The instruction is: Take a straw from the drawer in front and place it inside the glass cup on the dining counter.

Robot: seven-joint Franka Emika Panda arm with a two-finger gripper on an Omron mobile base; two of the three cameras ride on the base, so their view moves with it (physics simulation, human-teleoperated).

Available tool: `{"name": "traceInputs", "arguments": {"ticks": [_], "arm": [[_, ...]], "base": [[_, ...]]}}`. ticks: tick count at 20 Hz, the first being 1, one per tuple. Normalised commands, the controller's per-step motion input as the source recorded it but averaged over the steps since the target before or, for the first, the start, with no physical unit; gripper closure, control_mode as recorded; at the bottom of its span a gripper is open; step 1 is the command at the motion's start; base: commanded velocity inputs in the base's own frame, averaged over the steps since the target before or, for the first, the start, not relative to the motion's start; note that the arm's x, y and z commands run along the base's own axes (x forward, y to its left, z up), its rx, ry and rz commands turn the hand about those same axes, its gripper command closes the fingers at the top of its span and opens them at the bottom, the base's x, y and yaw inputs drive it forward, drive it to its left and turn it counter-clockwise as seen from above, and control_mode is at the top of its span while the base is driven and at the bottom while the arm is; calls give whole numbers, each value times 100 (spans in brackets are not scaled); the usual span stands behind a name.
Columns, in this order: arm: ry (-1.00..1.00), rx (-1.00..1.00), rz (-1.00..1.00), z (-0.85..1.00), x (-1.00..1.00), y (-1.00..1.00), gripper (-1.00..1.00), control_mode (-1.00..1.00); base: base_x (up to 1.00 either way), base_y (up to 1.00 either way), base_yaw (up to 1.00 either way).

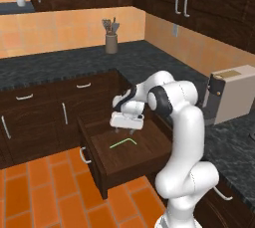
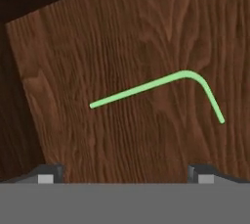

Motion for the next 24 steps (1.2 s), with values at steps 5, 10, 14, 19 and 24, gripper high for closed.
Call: {"name": "traceInputs", "arguments": {"ticks": [5, 10, 14, 19, 24], "arm": [[0, -25, 12, -28, 0, -15, -100, -100], [0, -12, 11, -38, 5, -21, -100, -100], [0, -4, 10, -37, 11, -26, -100, -100], [0, 0, 11, -32, 28, -30, -100, -100], [1, 0, 12, -34, 21, -16, -100, -100]], "base": [[0, 0, 0], [0, 0, 0], [0, 0, 0], [0, 0, 0], [0, 0, 0]]}}
